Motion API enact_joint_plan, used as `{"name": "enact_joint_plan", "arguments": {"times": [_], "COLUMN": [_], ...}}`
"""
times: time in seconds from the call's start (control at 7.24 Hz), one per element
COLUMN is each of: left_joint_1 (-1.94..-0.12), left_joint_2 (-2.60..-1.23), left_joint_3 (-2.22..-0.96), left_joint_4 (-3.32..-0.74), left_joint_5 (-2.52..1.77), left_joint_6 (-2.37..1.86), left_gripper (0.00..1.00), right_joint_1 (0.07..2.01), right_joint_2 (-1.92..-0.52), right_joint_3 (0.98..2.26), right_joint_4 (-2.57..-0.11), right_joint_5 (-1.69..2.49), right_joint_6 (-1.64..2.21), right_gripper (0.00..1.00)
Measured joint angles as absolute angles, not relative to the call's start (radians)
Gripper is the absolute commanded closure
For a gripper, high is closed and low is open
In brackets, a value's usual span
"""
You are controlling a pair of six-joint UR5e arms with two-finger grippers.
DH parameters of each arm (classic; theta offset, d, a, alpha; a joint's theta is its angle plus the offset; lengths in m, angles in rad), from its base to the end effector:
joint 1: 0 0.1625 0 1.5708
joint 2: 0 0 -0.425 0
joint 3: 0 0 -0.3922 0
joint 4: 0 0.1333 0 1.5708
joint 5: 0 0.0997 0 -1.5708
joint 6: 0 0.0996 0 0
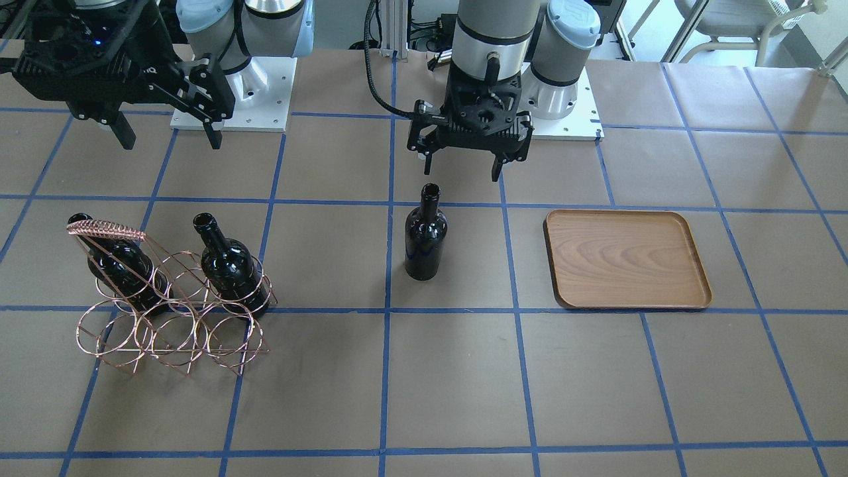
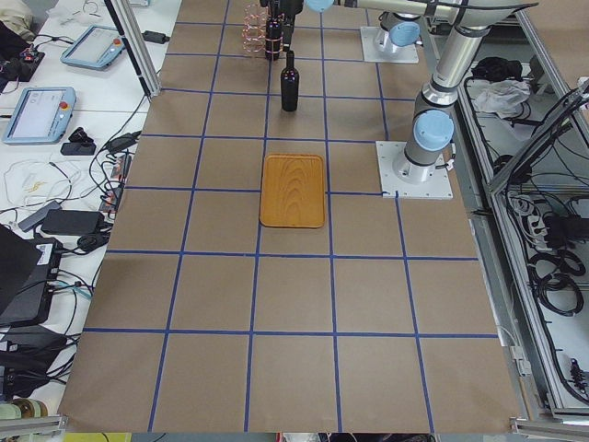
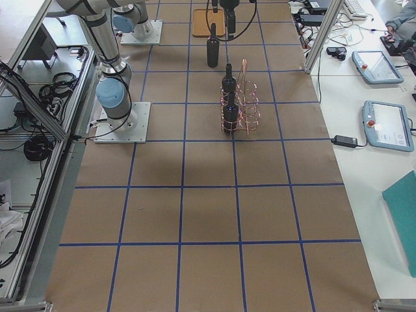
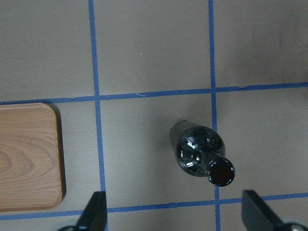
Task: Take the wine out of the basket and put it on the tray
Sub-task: 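Reach the left gripper over the standing bottle and grasp its neck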
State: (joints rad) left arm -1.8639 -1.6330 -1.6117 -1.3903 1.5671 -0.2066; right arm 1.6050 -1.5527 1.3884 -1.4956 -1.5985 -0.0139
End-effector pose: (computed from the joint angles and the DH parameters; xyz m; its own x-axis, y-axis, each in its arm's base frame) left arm -0.2793 -0.4627 0.4547 -0.9960 0.0872 0.0195 0.0856 0.9935 -0.0749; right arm 0.1477 -0.4980 0.5613 -0.9985 -0.0456 0.0288 -0.0479 0.9949 -0.0886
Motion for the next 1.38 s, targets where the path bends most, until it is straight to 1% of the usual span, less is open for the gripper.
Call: {"name": "enact_joint_plan", "arguments": {"times": [0.14,0.41,0.55,0.83,0.97,1.11,1.24,1.38], "left_joint_1": [-1.884,-1.906,-1.908,-1.910,-1.911,-1.912,-1.912,-1.913], "left_joint_2": [-1.665,-1.714,-1.732,-1.749,-1.749,-1.749,-1.749,-1.749], "left_joint_3": [-1.615,-1.642,-1.659,-1.673,-1.674,-1.675,-1.676,-1.676], "left_joint_4": [-1.379,-1.326,-1.287,-1.265,-1.270,-1.278,-1.288,-1.297], "left_joint_5": [1.568,1.568,1.568,1.567,1.569,1.571,1.572,1.572], "left_joint_6": [-0.206,-0.204,-0.202,-0.197,-0.196,-0.196,-0.196,-0.196], "left_gripper": [0.00,0.04,0.10,0.20,0.28,0.32,0.42,0.58], "right_joint_1": [1.612,1.616,1.616,1.616,1.615,1.615,1.615,1.615], "right_joint_2": [-1.551,-1.554,-1.556,-1.558,-1.558,-1.558,-1.559,-1.558], "right_joint_3": [1.390,1.395,1.396,1.401,1.405,1.408,1.408,1.409], "right_joint_4": [-1.493,-1.487,-1.486,-1.485,-1.488,-1.491,-1.493,-1.494], "right_joint_5": [-1.603,-1.603,-1.603,-1.601,-1.600,-1.601,-1.601,-1.600], "right_joint_6": [0.000,0.003,0.002,0.000,0.000,0.000,0.000,0.000], "right_gripper": [0.00,0.00,0.00,0.00,0.00,0.00,0.00,0.00]}}
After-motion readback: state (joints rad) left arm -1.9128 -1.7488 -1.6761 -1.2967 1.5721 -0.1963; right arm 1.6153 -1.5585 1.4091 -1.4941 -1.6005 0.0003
